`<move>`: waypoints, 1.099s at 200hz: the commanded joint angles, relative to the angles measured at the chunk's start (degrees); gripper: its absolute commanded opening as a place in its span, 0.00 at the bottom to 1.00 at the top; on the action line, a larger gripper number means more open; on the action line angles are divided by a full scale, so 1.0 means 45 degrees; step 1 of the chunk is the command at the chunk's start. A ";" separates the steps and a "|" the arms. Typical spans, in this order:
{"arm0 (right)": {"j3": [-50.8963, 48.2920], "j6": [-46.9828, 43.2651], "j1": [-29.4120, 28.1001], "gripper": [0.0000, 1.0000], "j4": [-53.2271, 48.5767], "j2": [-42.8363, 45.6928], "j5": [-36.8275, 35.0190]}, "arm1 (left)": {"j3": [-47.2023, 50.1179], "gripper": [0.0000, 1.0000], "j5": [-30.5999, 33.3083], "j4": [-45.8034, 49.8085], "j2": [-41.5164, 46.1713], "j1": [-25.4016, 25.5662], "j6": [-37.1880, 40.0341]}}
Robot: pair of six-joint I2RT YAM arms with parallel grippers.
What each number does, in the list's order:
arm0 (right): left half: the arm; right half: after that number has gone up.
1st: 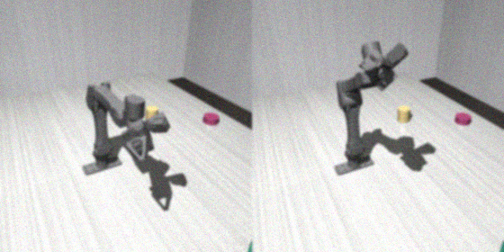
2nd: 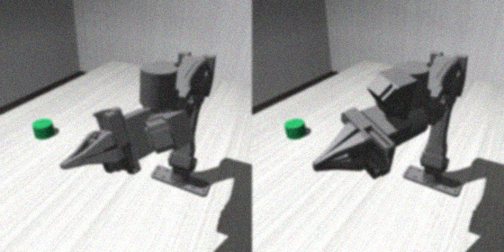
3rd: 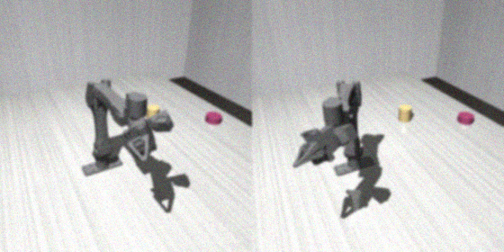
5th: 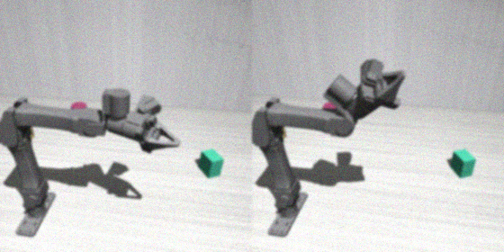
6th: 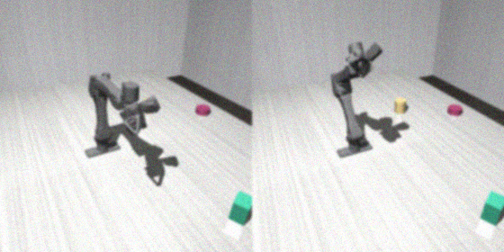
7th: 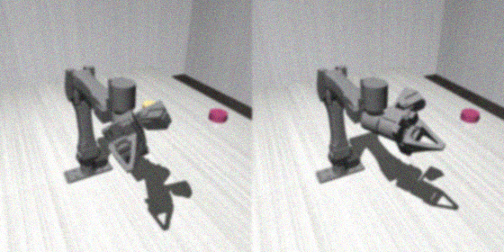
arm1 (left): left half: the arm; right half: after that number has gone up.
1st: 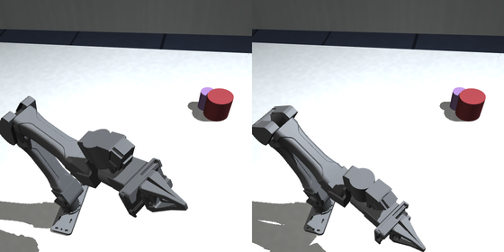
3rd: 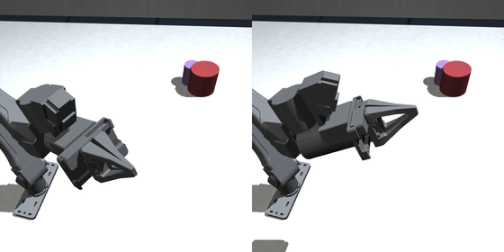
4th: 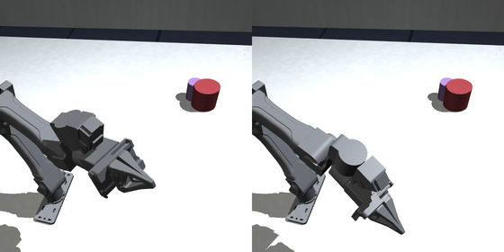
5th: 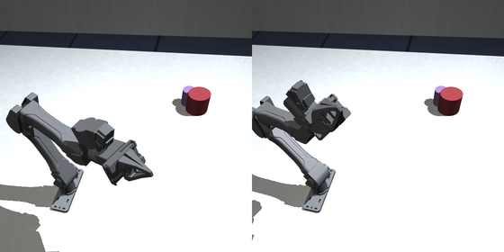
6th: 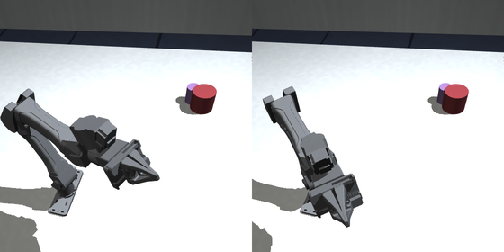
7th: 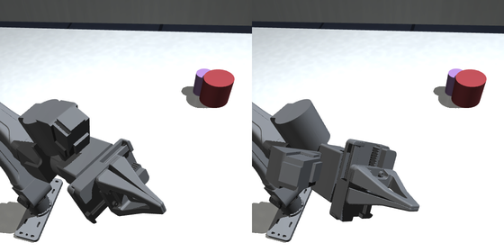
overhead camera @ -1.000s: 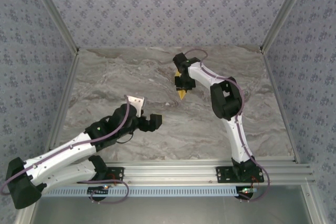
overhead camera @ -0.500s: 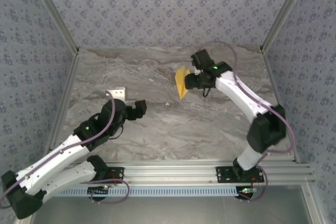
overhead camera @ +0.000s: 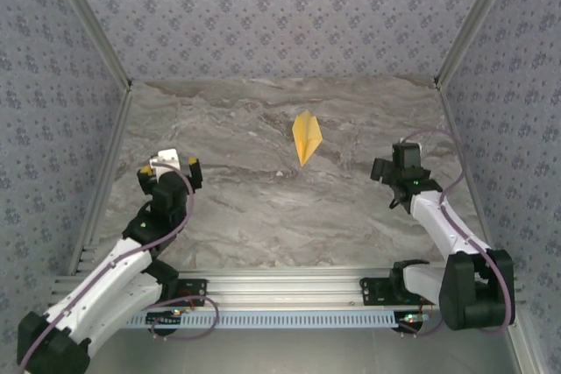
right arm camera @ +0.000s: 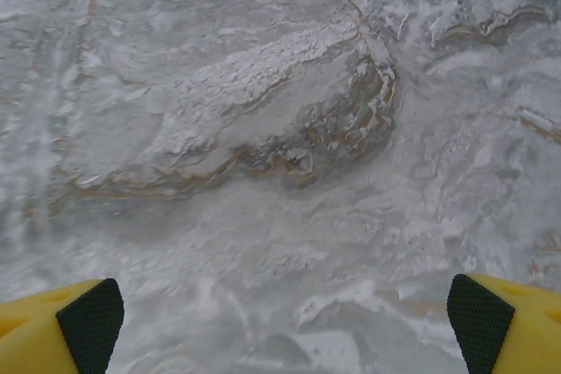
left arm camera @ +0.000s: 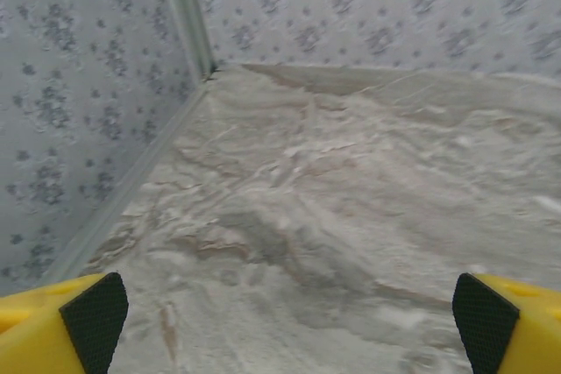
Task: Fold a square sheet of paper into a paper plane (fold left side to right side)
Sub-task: Reset both arms
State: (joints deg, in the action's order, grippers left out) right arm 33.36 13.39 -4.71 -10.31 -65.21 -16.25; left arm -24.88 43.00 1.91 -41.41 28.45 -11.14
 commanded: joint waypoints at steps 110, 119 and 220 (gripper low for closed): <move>-0.2968 -0.3885 0.0781 1.00 1.2670 -0.3970 0.2665 | 0.2448 0.98 -0.5862 -0.9843 -0.5852 -0.4381 0.2822; -0.3124 -0.3765 0.0930 1.00 1.3434 -0.4478 0.2934 | 0.2308 0.98 -0.6177 -1.0323 -0.6403 -0.4464 0.2954; -0.2454 -0.3184 0.1750 1.00 1.2544 -0.4885 0.4135 | 0.0353 0.98 -0.9582 -1.0938 -1.0308 -0.6922 0.1915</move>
State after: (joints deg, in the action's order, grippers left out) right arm 21.04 -1.96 3.03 45.08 -86.96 1.37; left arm -19.79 6.55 -47.86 -87.88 0.51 0.82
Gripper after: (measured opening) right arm 0.999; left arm 0.983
